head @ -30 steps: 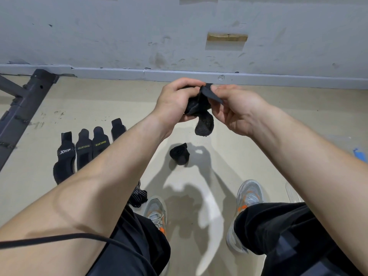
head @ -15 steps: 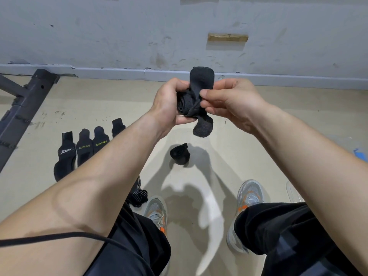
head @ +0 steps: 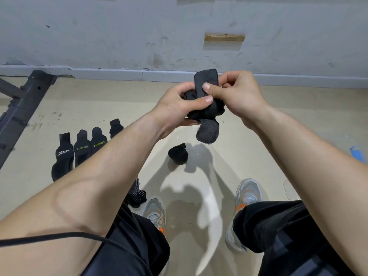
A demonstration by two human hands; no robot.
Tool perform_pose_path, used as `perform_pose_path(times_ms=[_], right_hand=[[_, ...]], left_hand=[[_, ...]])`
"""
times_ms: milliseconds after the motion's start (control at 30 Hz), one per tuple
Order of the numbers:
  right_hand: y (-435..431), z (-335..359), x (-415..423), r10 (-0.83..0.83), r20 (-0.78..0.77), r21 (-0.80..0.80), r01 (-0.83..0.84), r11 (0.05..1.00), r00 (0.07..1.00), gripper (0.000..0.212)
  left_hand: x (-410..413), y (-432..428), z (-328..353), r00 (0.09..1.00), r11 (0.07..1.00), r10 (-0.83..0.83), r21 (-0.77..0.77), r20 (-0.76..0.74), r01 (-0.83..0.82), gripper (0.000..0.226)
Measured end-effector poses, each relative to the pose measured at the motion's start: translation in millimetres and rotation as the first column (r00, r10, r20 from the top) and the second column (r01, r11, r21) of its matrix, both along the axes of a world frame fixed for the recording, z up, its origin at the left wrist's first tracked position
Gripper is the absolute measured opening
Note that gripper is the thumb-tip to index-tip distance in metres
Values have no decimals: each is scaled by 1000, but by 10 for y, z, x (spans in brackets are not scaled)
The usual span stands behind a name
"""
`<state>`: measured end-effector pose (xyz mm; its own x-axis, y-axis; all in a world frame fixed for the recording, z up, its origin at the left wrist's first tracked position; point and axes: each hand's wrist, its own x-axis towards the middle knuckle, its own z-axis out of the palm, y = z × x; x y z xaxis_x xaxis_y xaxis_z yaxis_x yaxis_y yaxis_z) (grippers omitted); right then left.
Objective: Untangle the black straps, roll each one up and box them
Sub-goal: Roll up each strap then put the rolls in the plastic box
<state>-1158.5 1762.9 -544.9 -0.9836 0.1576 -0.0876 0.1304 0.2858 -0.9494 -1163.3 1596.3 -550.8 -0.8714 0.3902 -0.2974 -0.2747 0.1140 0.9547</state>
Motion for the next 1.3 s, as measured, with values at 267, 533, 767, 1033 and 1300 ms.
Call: perform_pose_path(times_ms=[267, 533, 767, 1033, 1300], right_hand=[[32, -67, -34, -80, 86, -28, 83, 996, 993, 37], [63, -114, -75, -261, 111, 30, 259, 965, 959, 11], [40, 40, 120, 358, -43, 611, -259, 748, 933, 59], [-75, 64, 160, 433, -327, 796, -2, 605, 840, 25], [-1, 83, 99, 437, -385, 752, 3, 659, 813, 10]], left_hand=[[20, 9, -6, 1000, 999, -11, 46, 28, 10, 45], [-42, -6, 44, 986, 980, 149, 120, 69, -156, 35], [-192, -160, 32, 896, 871, 374, 240, 239, -428, 15], [-123, -76, 29, 882, 877, 336, 231, 331, -421, 27], [-62, -10, 25, 939, 926, 251, 225, 234, -304, 14]])
